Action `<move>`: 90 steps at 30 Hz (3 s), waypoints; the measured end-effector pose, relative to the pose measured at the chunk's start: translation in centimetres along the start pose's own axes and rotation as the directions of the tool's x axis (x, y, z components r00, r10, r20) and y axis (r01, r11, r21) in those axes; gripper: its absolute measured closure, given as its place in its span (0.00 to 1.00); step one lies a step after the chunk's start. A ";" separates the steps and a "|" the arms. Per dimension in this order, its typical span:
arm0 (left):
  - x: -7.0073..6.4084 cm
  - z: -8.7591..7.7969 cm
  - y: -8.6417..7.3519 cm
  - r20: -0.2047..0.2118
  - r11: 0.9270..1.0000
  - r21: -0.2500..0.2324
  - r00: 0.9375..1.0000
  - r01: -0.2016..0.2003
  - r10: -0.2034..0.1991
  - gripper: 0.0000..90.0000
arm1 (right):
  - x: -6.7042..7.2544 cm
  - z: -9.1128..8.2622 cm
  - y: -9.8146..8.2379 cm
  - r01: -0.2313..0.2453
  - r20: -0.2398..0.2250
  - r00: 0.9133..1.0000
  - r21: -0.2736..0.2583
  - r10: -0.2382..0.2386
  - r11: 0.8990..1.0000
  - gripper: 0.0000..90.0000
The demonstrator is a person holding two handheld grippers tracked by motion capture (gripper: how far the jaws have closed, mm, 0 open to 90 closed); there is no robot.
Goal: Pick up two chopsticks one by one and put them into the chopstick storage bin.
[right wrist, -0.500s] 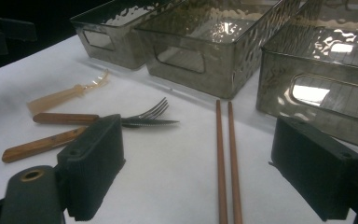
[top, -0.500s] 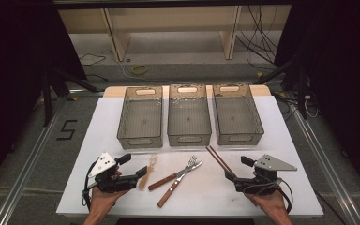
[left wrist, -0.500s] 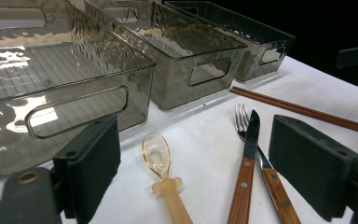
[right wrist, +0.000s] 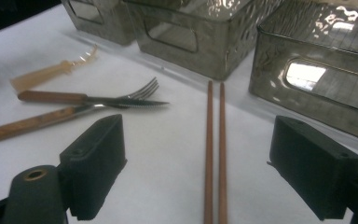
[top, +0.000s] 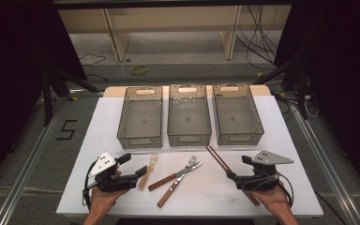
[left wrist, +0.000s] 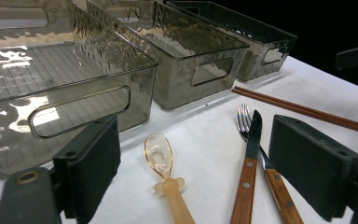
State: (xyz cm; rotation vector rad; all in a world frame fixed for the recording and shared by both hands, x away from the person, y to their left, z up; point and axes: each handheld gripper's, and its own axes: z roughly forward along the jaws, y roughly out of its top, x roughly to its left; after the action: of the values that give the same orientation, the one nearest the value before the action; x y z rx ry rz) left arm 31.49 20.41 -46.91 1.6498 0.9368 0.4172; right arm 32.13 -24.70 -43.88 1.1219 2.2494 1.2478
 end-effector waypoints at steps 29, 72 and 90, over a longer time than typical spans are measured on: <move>0.0 0.0 0.1 -0.003 1.000 0.001 1.000 -0.005 0.005 0.18 | -2.1 2.7 2.2 0.109 0.007 0.991 0.555 -0.136 0.824 0.46; 0.1 -0.1 0.1 -0.007 1.000 0.003 1.000 -0.016 0.016 0.18 | -2.1 5.1 1.9 0.164 -0.052 0.981 0.736 -0.187 0.656 0.94; -0.7 0.6 1.7 0.050 0.997 0.049 0.997 -0.063 0.061 0.18 | -0.2 3.4 4.5 0.267 -0.101 0.959 0.629 -0.264 0.730 0.94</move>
State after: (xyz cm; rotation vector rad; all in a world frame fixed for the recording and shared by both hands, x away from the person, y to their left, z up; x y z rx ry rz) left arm 32.06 19.37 -45.39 1.7316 0.8680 0.3965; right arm 36.49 -21.60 -42.07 0.9242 2.8076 0.3499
